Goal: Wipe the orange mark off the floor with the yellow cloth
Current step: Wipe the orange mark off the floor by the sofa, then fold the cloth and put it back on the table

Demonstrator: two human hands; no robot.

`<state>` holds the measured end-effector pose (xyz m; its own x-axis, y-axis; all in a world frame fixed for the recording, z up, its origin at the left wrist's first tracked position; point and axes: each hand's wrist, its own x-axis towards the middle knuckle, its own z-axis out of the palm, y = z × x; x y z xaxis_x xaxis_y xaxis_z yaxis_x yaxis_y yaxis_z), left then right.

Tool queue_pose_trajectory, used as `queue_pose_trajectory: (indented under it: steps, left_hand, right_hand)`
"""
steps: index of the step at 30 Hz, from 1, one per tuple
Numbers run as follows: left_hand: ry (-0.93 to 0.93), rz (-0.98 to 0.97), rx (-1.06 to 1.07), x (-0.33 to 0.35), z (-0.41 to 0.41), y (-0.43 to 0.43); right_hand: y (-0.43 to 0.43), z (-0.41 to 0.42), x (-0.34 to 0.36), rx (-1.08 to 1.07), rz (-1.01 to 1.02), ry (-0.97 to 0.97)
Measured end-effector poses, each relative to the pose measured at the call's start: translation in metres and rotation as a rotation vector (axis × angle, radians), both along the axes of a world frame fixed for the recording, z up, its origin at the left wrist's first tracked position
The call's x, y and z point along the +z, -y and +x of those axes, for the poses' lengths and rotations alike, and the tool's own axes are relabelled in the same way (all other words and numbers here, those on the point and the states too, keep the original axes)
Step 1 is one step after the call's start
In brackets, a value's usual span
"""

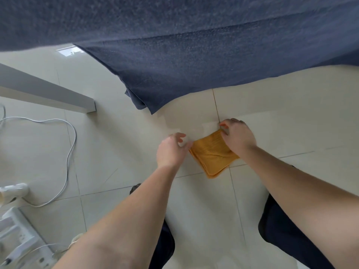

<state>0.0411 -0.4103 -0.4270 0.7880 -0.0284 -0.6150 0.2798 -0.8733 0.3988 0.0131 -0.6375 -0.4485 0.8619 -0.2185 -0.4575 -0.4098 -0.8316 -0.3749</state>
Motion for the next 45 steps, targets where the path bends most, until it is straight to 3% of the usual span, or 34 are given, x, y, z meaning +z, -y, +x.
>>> queue_pose_trajectory:
  steps: [7,18,29,36,45]
  left_hand:
    - [0.034,0.030,-0.209,-0.021,-0.020,0.034]
    - [-0.032,-0.118,-0.216,0.012,-0.018,0.027]
    - [0.212,-0.211,-0.228,0.164,-0.024,0.013]
    - [0.325,-0.312,-0.164,0.291,-0.023,-0.026]
    - [0.512,-0.374,-0.093,0.388,-0.053,-0.122]
  right_hand:
    - [-0.008,0.007,-0.005,0.097,-0.010,-0.088]
    - [0.014,-0.021,0.039,0.009,0.122,-0.054]
    - [0.016,-0.051,0.185,-0.112,0.141,0.189]
    - [-0.016,-0.046,0.310,-0.063,0.098,0.338]
    - [-0.096,-0.049,0.416,0.033,0.211,0.443]
